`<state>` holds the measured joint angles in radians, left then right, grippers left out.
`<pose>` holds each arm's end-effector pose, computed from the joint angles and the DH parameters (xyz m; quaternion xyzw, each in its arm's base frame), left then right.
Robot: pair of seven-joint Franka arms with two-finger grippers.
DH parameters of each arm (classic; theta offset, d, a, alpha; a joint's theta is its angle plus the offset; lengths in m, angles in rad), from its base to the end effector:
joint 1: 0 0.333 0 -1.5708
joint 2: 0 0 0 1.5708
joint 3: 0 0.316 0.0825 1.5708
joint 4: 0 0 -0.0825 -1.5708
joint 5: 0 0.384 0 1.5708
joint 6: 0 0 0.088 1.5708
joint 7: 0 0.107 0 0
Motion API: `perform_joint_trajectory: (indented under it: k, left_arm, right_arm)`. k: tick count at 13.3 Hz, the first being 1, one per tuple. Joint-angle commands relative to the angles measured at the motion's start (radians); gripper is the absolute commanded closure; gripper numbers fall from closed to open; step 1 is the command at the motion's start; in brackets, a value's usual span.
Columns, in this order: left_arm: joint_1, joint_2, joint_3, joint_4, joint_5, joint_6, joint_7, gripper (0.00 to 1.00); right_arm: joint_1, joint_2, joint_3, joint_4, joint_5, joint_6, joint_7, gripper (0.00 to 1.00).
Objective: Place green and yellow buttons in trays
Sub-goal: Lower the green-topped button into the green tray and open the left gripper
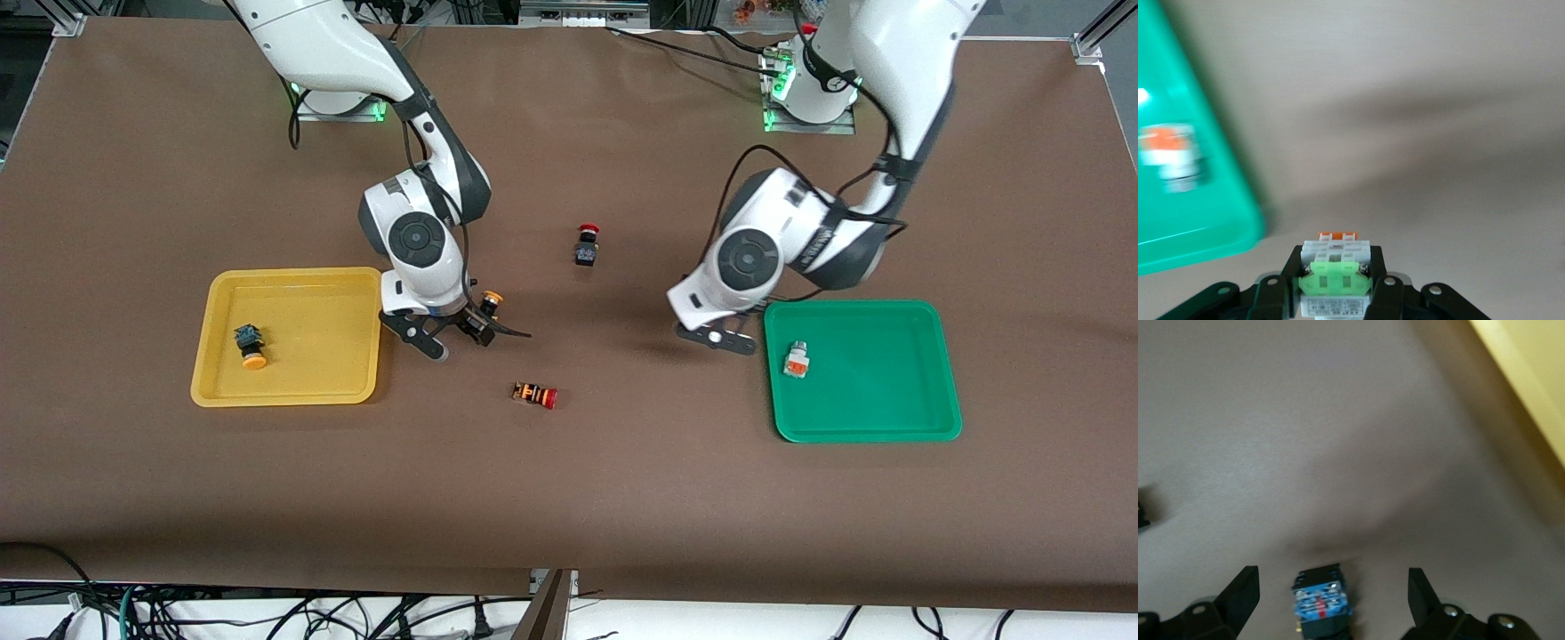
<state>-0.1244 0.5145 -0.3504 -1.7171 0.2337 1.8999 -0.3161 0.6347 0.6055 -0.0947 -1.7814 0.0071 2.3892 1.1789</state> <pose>0.5776 -0.2572 0.2832 -0.9813 0.1239 0.1286 0.0717 0.5630 0.3432 0.2174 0.9509 -0.3084 0.0201 0.0141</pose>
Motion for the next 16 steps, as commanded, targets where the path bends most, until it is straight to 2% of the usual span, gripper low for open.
perform_joint_trajectory:
  k: [1, 3, 7, 8, 9, 10, 11, 14, 15, 16]
  left_arm:
    - [0.099, 0.019, 0.001, 0.027, 0.148, -0.051, 0.115, 0.95]
    - [0.205, 0.089, -0.001, 0.040, 0.217, -0.015, 0.225, 0.94]
    - [0.276, 0.186, 0.011, 0.056, 0.256, 0.103, 0.246, 0.92]
    - [0.284, 0.196, 0.013, 0.056, 0.256, 0.116, 0.246, 0.88]
    - [0.302, 0.196, 0.011, 0.054, 0.256, 0.125, 0.247, 0.78]
    - [0.305, 0.196, 0.011, 0.054, 0.254, 0.126, 0.247, 0.23]
    - [0.308, 0.193, 0.011, 0.060, 0.240, 0.123, 0.244, 0.00]
    - [0.319, 0.141, -0.001, 0.063, 0.231, 0.097, 0.236, 0.00]
    - [0.319, 0.096, -0.009, 0.068, 0.204, 0.070, 0.238, 0.00]
    - [0.316, 0.052, -0.013, 0.097, 0.144, 0.023, 0.238, 0.00]
  right_arm:
    - [0.008, 0.025, 0.001, 0.045, 0.030, 0.001, 0.021, 0.02]
    - [0.010, 0.040, 0.012, 0.045, 0.030, 0.034, 0.021, 0.02]
    - [0.065, 0.091, 0.012, 0.043, 0.028, 0.088, 0.021, 0.02]
    - [0.066, 0.094, 0.012, 0.039, 0.021, 0.090, 0.010, 0.07]
    - [0.066, 0.095, 0.012, 0.037, 0.017, 0.090, 0.004, 0.14]
    - [0.066, 0.096, 0.012, 0.036, 0.016, 0.088, -0.007, 0.25]
    - [0.065, 0.096, 0.012, 0.034, 0.016, 0.088, -0.028, 0.36]
    - [0.057, 0.096, 0.010, 0.036, 0.016, 0.084, -0.051, 0.94]
    - [0.056, 0.094, 0.007, 0.036, 0.016, 0.084, -0.062, 1.00]
    - [0.054, 0.091, 0.004, 0.039, 0.019, 0.084, -0.086, 1.00]
